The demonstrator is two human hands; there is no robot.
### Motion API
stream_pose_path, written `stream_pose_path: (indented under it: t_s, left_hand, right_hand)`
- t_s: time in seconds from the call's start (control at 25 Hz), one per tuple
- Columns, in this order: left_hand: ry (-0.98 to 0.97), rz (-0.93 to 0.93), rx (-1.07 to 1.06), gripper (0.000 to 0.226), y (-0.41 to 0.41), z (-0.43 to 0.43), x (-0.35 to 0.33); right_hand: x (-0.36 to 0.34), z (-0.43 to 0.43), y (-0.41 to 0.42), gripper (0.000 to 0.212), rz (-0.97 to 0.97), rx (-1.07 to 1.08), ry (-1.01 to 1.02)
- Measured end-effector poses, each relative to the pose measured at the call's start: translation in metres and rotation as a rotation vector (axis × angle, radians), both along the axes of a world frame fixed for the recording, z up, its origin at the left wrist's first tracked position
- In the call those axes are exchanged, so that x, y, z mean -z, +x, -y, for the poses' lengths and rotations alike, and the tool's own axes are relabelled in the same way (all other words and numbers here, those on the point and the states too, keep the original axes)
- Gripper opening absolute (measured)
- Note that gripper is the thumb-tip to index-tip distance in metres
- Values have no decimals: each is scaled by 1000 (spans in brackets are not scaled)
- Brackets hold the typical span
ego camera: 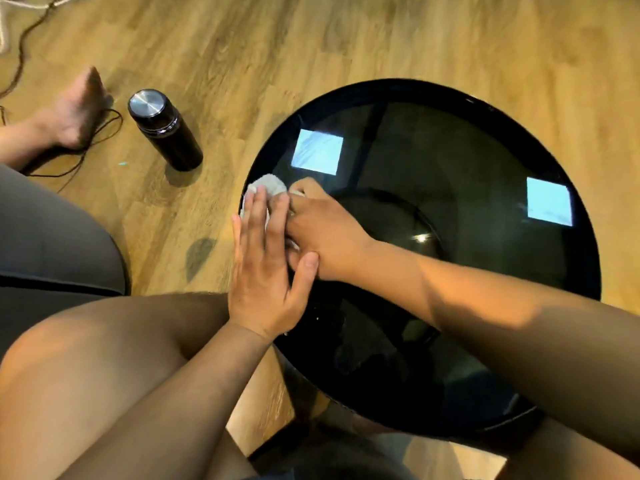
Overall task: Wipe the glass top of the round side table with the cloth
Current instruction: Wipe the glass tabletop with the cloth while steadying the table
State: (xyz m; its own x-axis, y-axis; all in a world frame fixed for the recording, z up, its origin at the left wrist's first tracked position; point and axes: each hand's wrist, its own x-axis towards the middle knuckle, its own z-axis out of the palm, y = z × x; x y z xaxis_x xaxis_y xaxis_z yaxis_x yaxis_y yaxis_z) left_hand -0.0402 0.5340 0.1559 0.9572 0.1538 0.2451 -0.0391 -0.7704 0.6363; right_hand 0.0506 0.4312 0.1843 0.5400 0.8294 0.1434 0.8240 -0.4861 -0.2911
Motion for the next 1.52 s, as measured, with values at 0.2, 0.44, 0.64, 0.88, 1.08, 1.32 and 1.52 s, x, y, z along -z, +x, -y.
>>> stream_pose_path:
  t_s: [0.2,0.44,0.64,0.88,1.08,1.32,1.52]
  left_hand:
    - [2,-70,-11,63,1,2,0]
    - [36,-70,0,61,0,1,-3]
    - [10,-75,-3,62,1,1,-3]
    - [-199,-44,-159,64,0,-4,2]
    - [-129,-66,-154,67,-1,3,-5]
    - [-95,-80,-88,64,2,3,-7]
    - [-96,-95,-58,64,2,1,-4]
  right_hand:
    - [19,78,109,37,188,288,-32]
    - [9,179,201,58,60,1079,-221]
    - [12,61,75,36,-2,789,46]
    - [6,29,-38,29,-156,142,29]
    - [11,114,73,28,109,513,-25]
    - [9,224,190,49,25,1014,-160]
    - [7,120,77,23,11,886,7]
